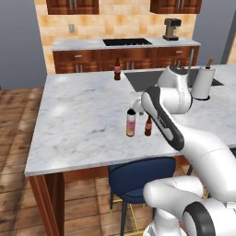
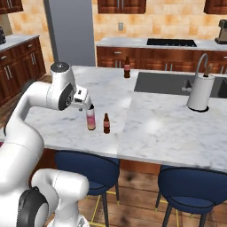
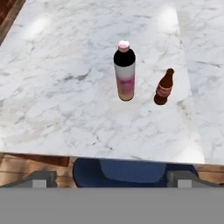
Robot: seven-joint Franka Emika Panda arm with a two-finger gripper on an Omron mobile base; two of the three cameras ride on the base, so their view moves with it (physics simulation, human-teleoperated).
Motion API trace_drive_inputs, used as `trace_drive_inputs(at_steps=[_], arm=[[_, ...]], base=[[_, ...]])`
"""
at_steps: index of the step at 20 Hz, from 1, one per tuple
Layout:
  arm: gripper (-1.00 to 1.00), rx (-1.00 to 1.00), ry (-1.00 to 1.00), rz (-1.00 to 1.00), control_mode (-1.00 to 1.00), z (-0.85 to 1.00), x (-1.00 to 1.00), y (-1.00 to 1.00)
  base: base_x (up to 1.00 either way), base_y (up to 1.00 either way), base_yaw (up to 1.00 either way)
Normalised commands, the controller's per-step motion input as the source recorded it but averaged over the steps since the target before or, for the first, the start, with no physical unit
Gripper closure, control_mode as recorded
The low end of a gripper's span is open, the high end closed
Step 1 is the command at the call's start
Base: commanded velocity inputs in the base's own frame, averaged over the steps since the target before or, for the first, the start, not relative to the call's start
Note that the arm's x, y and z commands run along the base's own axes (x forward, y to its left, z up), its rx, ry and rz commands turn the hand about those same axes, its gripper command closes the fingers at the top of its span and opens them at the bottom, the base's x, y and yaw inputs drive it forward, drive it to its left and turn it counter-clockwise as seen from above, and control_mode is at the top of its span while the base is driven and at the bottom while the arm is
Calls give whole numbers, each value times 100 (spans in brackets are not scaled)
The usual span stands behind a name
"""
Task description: Place the large bottle from the dining counter next to the other large bottle outside the sink, and place the small bottle from the dining counter next to the other small bottle inside the sink.
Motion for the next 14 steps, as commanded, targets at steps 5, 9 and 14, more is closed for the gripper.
trace_drive_inputs(at_steps=[5, 9, 14], arm=[[-100, 0, -5, 0, -100, -33, 12, 0], [-100, 0, -1, 0, -100, -22, 29, 0], [-100, 0, -7, 0, -100, -8, 25, 0]], base=[[0, 0, 0], [0, 0, 0], [0, 0, 0]])
